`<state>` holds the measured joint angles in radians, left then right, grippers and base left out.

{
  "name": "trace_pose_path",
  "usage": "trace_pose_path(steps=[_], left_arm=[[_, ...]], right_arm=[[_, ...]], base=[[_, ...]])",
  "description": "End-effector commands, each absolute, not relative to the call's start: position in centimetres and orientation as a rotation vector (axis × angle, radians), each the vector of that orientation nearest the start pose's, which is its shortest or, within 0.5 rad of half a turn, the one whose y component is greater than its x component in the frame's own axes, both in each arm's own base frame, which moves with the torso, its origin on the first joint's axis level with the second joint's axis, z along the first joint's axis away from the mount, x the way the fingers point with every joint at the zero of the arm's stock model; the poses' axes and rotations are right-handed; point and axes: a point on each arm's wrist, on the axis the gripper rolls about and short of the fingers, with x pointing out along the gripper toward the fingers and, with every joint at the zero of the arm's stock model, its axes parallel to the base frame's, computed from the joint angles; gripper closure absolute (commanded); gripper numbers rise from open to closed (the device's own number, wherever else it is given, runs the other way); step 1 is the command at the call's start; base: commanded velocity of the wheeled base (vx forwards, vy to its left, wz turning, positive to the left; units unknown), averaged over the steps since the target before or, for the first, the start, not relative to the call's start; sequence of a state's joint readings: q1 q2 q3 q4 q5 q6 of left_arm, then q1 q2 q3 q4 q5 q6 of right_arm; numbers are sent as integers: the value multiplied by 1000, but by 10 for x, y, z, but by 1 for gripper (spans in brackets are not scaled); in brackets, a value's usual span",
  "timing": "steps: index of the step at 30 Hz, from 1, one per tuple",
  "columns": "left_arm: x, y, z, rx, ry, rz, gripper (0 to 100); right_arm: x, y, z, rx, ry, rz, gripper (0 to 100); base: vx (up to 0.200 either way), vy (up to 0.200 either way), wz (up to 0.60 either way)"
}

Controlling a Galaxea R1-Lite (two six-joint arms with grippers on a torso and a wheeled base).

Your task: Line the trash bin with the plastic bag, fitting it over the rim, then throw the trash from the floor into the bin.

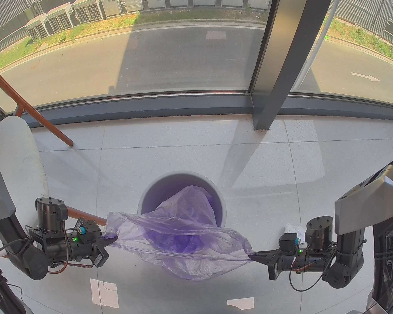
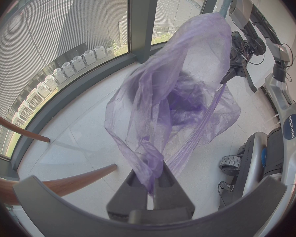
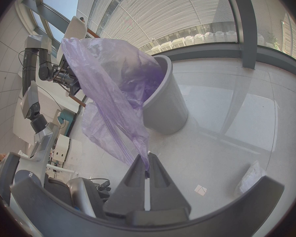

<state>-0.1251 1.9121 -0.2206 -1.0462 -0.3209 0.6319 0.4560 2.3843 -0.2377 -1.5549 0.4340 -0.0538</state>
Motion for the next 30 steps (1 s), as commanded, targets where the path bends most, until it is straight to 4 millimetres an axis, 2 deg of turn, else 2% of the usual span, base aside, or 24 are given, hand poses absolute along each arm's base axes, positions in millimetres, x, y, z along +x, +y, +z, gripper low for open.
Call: trace_pose_path(steps=[1, 6, 15, 21, 22, 23, 30], left_arm=[[237, -32, 28, 528, 534, -611, 100], [234, -38, 15, 557, 578, -662, 100], [243, -40, -4, 529, 654, -672, 100], [257, -41, -8, 524, 641, -659, 100], [270, -43, -12, 526, 627, -645, 100], [274, -43, -13, 525, 627, -632, 100], [288, -44, -14, 500, 613, -597, 100]], right_arm=[[244, 129, -52, -53, 613, 864, 100], [242, 131, -57, -58, 631, 871, 100], [243, 132, -66, -59, 649, 869, 100], [257, 134, -73, -54, 622, 854, 100], [267, 135, -73, -50, 585, 842, 100], [269, 135, -74, -50, 582, 839, 100], [290, 132, -75, -41, 524, 766, 100]], base=[[0, 0, 0], [0, 0, 0], [0, 0, 0], [0, 0, 0], [0, 0, 0], [0, 0, 0], [0, 0, 0]])
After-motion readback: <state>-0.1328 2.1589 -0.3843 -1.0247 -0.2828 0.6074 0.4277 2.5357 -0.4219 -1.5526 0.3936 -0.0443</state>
